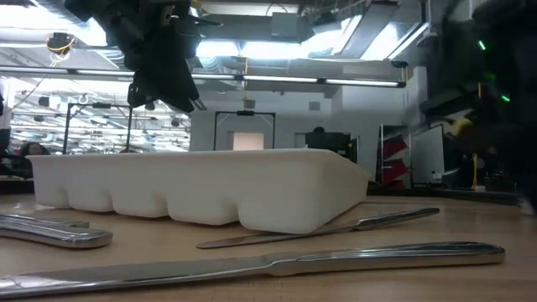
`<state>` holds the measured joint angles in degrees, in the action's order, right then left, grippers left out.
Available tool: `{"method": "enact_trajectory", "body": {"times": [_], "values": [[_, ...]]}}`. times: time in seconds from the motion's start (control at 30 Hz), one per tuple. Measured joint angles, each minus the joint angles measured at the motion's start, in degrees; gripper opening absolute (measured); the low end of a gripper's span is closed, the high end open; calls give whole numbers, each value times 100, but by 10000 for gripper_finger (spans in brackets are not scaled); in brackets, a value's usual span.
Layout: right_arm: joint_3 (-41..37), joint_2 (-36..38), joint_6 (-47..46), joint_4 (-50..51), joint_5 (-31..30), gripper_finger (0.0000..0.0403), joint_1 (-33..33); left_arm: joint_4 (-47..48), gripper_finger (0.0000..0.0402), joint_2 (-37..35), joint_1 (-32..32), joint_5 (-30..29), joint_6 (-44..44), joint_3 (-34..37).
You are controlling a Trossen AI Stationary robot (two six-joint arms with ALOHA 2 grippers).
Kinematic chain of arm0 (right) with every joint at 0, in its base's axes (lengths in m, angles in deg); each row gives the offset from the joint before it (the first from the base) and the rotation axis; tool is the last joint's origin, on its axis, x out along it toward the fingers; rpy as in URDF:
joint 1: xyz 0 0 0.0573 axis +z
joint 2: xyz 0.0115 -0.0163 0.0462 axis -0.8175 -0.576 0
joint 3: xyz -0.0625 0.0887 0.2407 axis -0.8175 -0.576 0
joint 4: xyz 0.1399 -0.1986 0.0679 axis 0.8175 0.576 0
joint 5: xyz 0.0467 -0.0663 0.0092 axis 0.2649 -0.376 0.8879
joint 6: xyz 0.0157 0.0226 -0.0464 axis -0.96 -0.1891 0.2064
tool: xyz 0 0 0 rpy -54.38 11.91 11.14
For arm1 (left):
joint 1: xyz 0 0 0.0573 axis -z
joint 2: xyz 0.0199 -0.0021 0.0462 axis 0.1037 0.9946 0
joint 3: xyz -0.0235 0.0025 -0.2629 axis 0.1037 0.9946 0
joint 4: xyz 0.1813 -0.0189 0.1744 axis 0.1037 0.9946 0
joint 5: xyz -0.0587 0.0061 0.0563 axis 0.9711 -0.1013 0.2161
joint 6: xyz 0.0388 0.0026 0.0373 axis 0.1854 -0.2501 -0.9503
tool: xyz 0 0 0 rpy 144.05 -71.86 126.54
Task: Sort silverware
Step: Put the silver fork into the white cutlery tray
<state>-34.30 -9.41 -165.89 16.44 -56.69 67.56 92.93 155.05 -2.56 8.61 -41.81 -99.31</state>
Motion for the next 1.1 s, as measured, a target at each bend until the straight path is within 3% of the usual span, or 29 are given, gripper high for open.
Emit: {"method": "enact_trajectory", "body": {"times": [0.33,0.57,0.8,1.1], "values": [[1059,2,-173,-996,-152,6,2,0,107,0,0,0,-123,0],[1446,-148,-144,-3546,-1673,4,2,0,107,0,0,0,-122,0],[1509,-1127,-145,-5150,-2964,4,0,1,107,0,0,0,-116,-2],[2441,-2458,-56,-5146,-3492,3,-4,7,107,0,0,0,-118,-2]]}}
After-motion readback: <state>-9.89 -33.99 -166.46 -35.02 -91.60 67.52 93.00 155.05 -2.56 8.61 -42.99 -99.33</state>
